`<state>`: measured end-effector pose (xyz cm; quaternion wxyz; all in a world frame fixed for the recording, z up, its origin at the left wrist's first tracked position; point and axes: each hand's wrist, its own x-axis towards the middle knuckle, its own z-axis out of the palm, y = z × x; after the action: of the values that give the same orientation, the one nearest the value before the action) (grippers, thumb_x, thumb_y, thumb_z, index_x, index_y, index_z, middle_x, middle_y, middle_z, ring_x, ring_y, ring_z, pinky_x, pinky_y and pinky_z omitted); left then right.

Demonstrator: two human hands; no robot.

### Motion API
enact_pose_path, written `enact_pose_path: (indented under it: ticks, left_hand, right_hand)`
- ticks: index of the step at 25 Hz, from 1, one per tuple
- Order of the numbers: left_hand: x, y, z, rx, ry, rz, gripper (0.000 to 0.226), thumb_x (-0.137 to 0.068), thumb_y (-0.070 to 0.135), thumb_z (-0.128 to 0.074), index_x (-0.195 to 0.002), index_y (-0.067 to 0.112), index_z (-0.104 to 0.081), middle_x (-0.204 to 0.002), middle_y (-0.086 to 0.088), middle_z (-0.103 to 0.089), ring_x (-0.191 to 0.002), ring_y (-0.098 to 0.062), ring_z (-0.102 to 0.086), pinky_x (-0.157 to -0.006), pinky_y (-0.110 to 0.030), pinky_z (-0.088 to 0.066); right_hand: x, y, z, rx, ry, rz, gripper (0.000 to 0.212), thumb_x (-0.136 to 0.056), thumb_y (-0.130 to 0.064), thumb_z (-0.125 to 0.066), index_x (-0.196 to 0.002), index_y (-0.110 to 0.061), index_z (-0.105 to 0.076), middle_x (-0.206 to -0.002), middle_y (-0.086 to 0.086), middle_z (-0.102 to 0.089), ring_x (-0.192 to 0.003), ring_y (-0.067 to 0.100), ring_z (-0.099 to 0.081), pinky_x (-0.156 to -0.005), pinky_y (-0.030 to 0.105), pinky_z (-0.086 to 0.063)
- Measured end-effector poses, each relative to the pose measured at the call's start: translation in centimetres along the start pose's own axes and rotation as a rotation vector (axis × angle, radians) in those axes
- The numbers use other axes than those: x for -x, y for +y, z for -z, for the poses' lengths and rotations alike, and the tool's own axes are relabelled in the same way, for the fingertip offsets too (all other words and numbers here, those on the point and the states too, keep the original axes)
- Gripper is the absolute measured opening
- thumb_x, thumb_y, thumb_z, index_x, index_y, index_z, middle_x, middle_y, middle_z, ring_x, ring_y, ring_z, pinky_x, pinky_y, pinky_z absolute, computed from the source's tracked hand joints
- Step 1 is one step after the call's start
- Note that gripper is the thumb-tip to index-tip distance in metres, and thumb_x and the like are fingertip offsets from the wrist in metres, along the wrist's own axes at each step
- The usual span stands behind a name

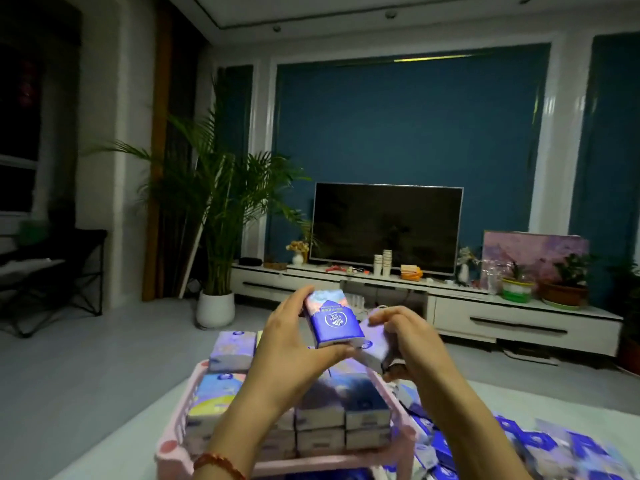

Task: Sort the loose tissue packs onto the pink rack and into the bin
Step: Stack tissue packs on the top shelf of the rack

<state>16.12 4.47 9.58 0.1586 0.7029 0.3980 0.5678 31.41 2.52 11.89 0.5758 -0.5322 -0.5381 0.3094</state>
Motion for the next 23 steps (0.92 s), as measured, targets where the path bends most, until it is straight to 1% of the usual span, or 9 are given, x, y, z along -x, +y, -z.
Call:
enact_pose_path:
  ticks: [3, 5, 8, 11, 14, 16, 18, 21, 23]
  left_hand:
    - [-0.1, -0.7, 0.8, 0.029, 0.001, 0.035, 0.092, -0.056, 0.027, -0.087, -0.135, 0.031, -0.039, -0.127, 0.009, -0.051, -0.114, -0.008, -0.050, -0.099, -0.024, -0.041]
    - [-0.2, -1.3, 1.1, 0.042, -0.007, 0.068, 0.095, -0.049, 0.040, -0.083, -0.133, 0.040, -0.037, -0.127, 0.008, -0.052, -0.114, -0.012, -0.053, -0.100, -0.035, -0.045]
    - [0.0, -2.1, 1.2, 0.034, 0.007, 0.125, 0.089, -0.040, 0.057, -0.073, -0.121, 0.055, -0.035, -0.125, 0.008, -0.053, -0.111, -0.017, -0.057, -0.096, -0.040, -0.048]
    - [0.0, -2.7, 1.6, 0.023, 0.027, 0.163, 0.096, -0.047, 0.051, -0.081, -0.132, 0.042, -0.037, -0.127, 0.005, -0.052, -0.113, -0.018, -0.055, -0.099, -0.039, -0.046]
    - [-0.4, -3.7, 2.7, -0.001, 0.085, 0.173, 0.088, -0.060, 0.032, -0.085, -0.136, 0.029, -0.040, -0.128, 0.004, -0.052, -0.117, -0.015, -0.050, -0.100, -0.033, -0.041]
    - [-0.5, -4.1, 3.6, -0.013, 0.129, 0.186, 0.084, -0.062, 0.030, -0.083, -0.135, 0.026, -0.041, -0.122, 0.006, -0.053, -0.112, -0.011, -0.048, -0.094, -0.027, -0.040]
    - [-0.6, -4.5, 4.4, -0.008, 0.164, 0.222, 0.083, -0.063, 0.032, -0.083, -0.135, 0.025, -0.042, -0.124, 0.004, -0.055, -0.108, -0.012, -0.052, -0.092, -0.028, -0.043]
    - [-0.6, -5.0, 5.3, 0.049, 0.150, 0.278, 0.082, -0.067, 0.028, -0.081, -0.137, 0.021, -0.039, -0.122, 0.003, -0.056, -0.091, -0.002, -0.054, -0.066, -0.004, -0.042]
    - [-0.6, -5.0, 5.4, 0.068, 0.135, 0.295, 0.080, -0.068, 0.026, -0.080, -0.137, 0.020, -0.039, -0.116, 0.004, -0.057, -0.081, 0.007, -0.051, -0.056, -0.002, -0.040]
  right_hand:
    - [0.3, -0.8, -2.5, -0.005, -0.122, 0.068, 0.025, -0.094, -0.019, -0.049, -0.074, -0.013, -0.062, -0.065, -0.001, -0.058, -0.056, 0.012, -0.050, -0.047, 0.019, -0.039]
    - [-0.1, -0.6, -3.4, 0.029, -0.159, 0.096, 0.025, -0.092, -0.028, -0.055, -0.079, -0.009, -0.065, -0.061, -0.007, -0.058, -0.058, 0.009, -0.052, -0.051, 0.019, -0.040]
    - [-1.0, 0.2, -4.2, 0.089, -0.150, 0.060, 0.021, -0.096, -0.018, -0.046, -0.086, -0.011, -0.063, -0.058, -0.008, -0.057, -0.050, 0.006, -0.053, -0.046, 0.018, -0.040]
    - [-2.1, 1.3, -4.3, -0.002, 0.002, 0.042, 0.021, -0.093, -0.002, -0.032, -0.104, -0.014, -0.044, -0.074, 0.007, -0.051, -0.054, 0.016, -0.048, -0.046, 0.023, -0.039]
    - [-3.4, 3.2, -3.8, -0.021, 0.154, 0.049, 0.020, -0.093, -0.011, -0.046, -0.107, -0.011, -0.032, -0.089, 0.012, -0.053, -0.068, 0.019, -0.051, -0.063, 0.030, -0.043]
    - [-4.2, 4.3, -3.9, 0.028, 0.204, 0.067, 0.028, -0.087, -0.023, -0.061, -0.101, -0.002, -0.049, -0.091, 0.017, -0.063, -0.073, 0.021, -0.059, -0.066, 0.030, -0.045]
    - [-4.5, 4.4, -4.5, 0.093, 0.185, 0.070, 0.031, -0.086, -0.031, -0.063, -0.094, -0.001, -0.062, -0.088, 0.012, -0.069, -0.074, 0.018, -0.061, -0.060, 0.026, -0.044]
    - [-4.3, 4.0, -5.6, 0.262, 0.016, 0.071, 0.030, -0.092, -0.035, -0.054, -0.096, -0.007, -0.063, -0.090, 0.004, -0.065, -0.079, 0.013, -0.059, -0.057, 0.017, -0.043]
    - [-4.2, 4.0, -6.0, 0.446, -0.054, 0.098, 0.033, -0.091, -0.036, -0.054, -0.108, -0.008, -0.062, -0.104, 0.005, -0.065, -0.093, 0.017, -0.059, -0.072, 0.023, -0.047]
